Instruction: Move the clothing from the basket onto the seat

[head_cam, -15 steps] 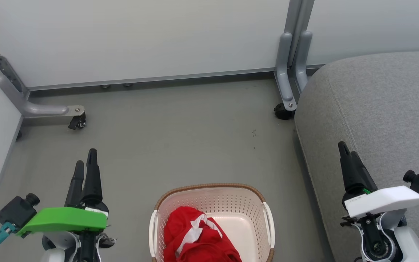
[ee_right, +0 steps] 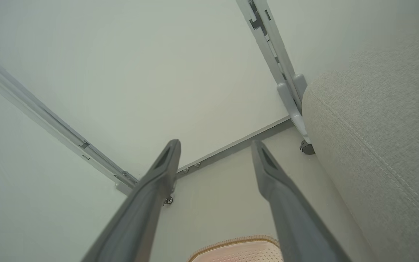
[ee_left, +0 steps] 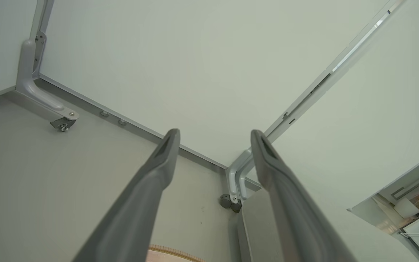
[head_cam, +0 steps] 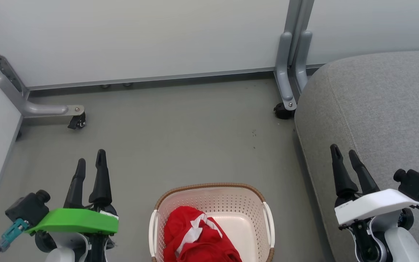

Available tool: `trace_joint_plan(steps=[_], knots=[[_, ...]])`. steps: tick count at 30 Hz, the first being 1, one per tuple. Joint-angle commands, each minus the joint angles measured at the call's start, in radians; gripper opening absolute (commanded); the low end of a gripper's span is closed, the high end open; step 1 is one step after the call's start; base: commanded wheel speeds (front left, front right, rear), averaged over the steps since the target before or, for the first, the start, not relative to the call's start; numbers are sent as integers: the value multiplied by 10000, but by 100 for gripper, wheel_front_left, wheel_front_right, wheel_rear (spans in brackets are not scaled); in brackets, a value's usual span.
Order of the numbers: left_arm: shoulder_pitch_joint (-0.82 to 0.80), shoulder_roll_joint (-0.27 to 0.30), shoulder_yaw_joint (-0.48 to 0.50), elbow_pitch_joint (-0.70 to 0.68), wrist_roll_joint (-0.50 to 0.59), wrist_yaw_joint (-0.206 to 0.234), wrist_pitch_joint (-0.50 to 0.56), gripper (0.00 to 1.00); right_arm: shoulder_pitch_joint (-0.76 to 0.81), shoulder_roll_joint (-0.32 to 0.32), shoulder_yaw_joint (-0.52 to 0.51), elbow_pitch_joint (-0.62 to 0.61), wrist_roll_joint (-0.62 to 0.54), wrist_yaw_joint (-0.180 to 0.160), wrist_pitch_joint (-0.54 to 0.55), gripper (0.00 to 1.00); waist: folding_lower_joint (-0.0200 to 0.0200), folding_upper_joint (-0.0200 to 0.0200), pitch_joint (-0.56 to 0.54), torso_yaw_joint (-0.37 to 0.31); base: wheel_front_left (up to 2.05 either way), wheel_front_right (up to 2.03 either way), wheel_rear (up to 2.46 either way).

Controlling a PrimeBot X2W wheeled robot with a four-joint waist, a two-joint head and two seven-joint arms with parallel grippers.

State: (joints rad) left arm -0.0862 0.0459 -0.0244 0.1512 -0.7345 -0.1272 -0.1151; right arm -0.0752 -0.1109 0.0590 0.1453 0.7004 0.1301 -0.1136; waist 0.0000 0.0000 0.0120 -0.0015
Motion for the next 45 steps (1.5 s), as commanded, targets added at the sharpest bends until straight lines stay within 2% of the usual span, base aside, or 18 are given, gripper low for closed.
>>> trace_joint_plan(steps=[1, 31, 45], knots=[[25, 36, -19, -106, 367, -33, -102, 100, -30, -104, 62, -83, -356, 5, -119, 100, 0, 0, -4, -1, 0, 0, 0], [203, 54, -425, 627, 3498, 314, -837, 100, 13, -11, 394, 463, -3475, 7, -750, 100, 0, 0, -29, -52, 0, 0, 0], [149, 62, -570, 1001, 4428, 548, -1125, 100, 34, 33, 547, 559, -4532, 6, -862, 100, 0, 0, 4, -87, 0, 0, 0]])
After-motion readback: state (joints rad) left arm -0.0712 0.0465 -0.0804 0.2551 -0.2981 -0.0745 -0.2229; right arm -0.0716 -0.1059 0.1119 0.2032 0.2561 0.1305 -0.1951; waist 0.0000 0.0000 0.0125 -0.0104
